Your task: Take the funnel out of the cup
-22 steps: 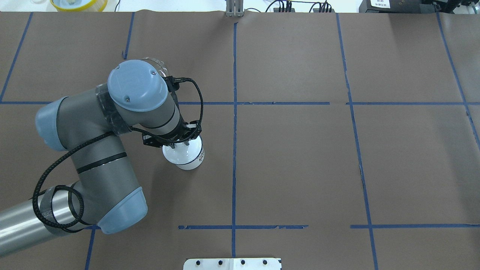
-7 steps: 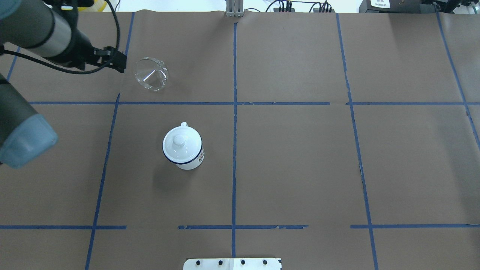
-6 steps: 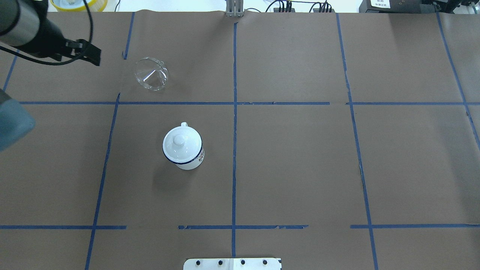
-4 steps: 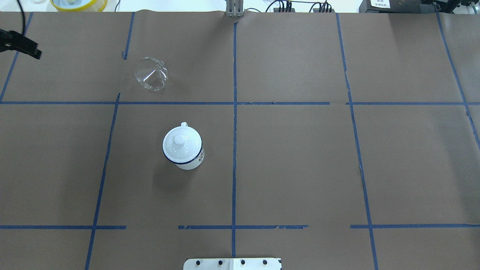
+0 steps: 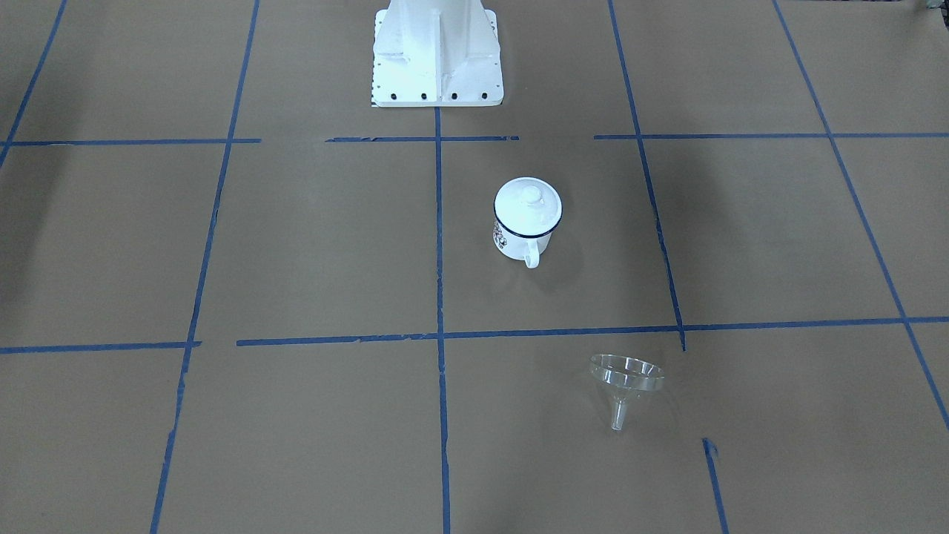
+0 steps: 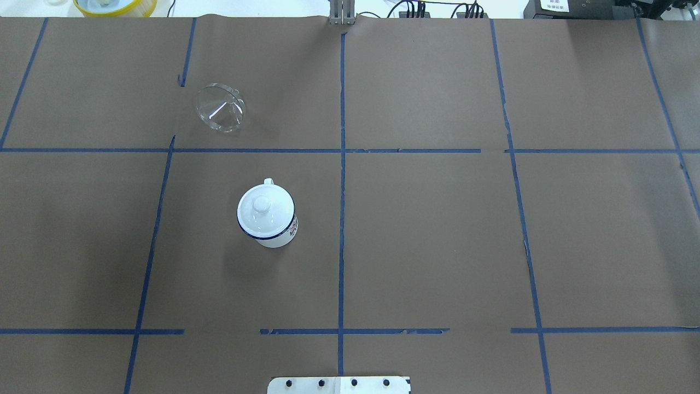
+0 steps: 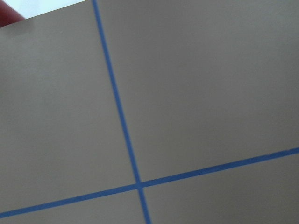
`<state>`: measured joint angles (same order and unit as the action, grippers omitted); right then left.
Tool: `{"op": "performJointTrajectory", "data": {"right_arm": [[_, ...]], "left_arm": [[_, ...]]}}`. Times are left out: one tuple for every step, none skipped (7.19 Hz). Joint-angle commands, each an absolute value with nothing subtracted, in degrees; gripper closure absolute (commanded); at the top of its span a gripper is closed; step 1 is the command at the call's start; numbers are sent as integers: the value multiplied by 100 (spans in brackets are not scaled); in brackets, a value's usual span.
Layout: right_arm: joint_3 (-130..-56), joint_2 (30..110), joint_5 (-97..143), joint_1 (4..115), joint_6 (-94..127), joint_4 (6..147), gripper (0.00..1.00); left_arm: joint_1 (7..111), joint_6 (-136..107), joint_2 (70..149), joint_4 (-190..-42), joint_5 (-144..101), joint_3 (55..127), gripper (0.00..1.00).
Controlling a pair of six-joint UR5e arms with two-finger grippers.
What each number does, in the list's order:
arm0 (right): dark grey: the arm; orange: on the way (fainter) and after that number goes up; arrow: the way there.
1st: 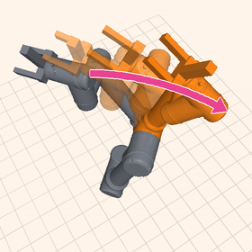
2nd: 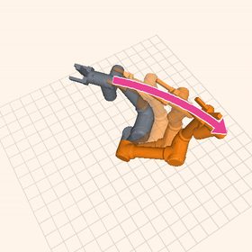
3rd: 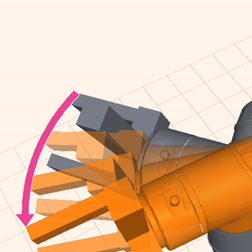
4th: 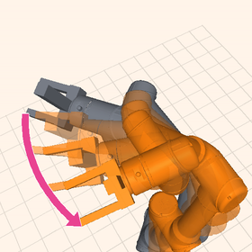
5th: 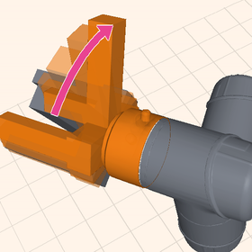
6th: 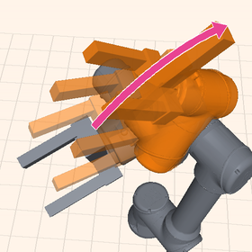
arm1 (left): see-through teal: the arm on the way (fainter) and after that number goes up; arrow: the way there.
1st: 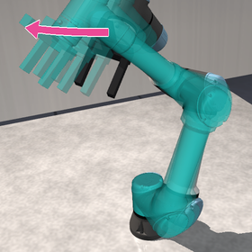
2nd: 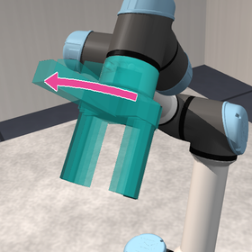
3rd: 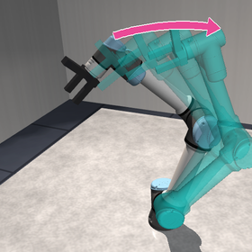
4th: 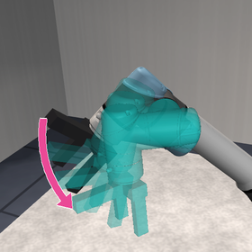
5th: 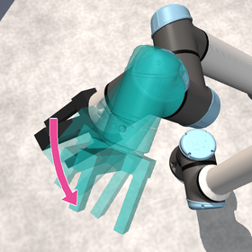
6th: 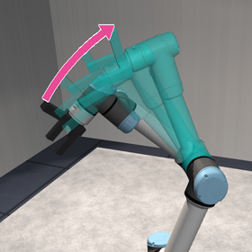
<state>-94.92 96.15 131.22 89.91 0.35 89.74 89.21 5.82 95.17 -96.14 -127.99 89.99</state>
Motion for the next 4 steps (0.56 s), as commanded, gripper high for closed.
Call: {"op": "performJointTrajectory", "data": {"right_arm": [[-9492, 9615, 13122, 8991, 35, 8974, 0], [-9492, 9615, 13122, 8991, 35, 8974, 0], [-9492, 9615, 13122, 8991, 35, 8974, 0], [-9492, 9615, 13122, 8991, 35, 8974, 0]], "left_arm": [[9202, 844, 8863, -9641, -13128, 8947, 0], [9193, 800, 8729, -9615, -13427, 8921, 0], [9193, 782, 8588, -9572, -13456, 8921, 0], [9193, 782, 8613, -9093, -13482, 9025, 0]]}}
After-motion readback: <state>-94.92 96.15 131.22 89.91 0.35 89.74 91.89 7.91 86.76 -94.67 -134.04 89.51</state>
